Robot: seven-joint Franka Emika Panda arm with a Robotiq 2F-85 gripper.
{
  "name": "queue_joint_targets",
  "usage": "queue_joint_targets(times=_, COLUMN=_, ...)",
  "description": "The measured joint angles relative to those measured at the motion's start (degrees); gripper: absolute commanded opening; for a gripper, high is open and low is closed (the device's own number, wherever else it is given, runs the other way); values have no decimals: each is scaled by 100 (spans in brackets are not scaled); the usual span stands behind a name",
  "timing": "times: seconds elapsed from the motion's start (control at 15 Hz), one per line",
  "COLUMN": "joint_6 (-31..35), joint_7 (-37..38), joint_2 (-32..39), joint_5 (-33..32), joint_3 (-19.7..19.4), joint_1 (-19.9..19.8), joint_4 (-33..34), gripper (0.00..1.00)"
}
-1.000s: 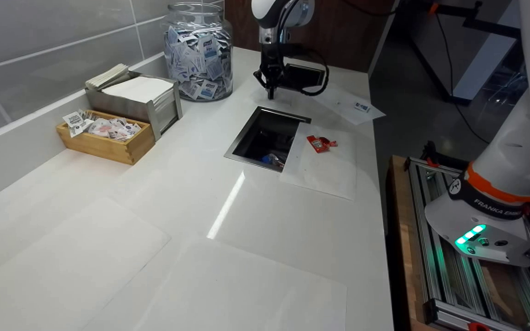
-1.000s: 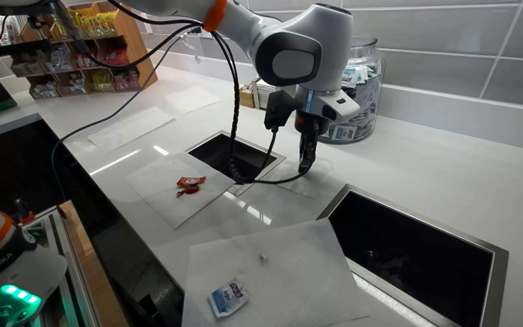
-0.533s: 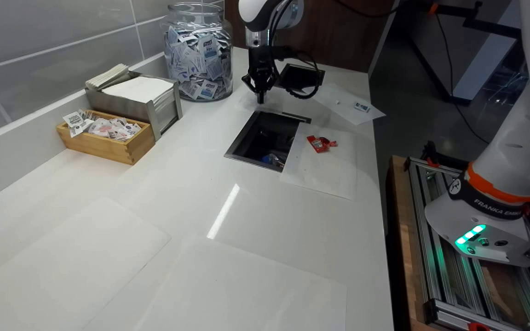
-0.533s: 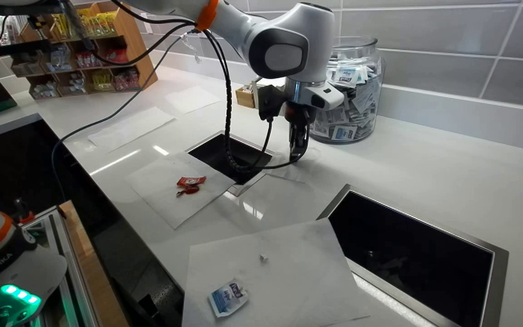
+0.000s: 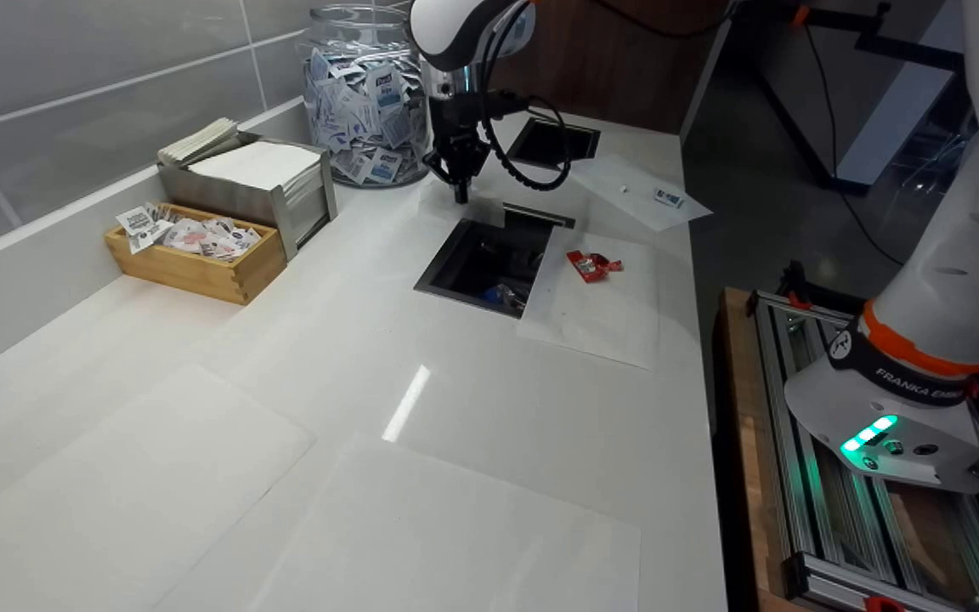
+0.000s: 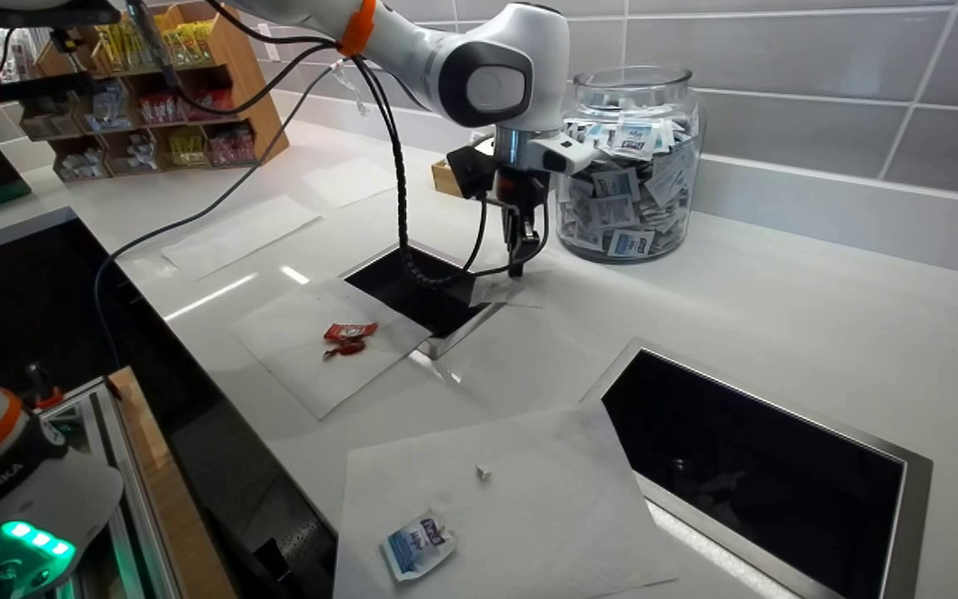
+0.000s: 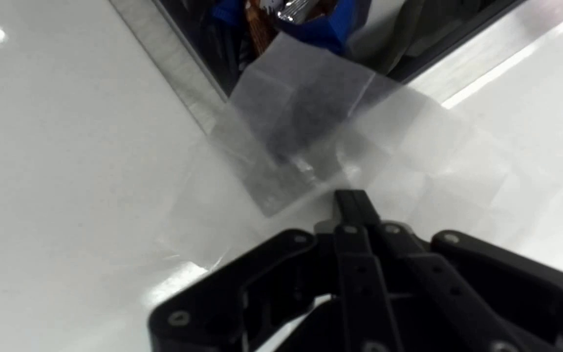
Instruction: Use the napkin in the middle to wipe the counter
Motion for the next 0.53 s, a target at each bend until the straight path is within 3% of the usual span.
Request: queue_joint_targets(times=0.53, joint_6=4, joint_7=-108, joint_2=27, joint_5=-101, joint_3=54, joint_1=146, joint_4=80, gripper=0)
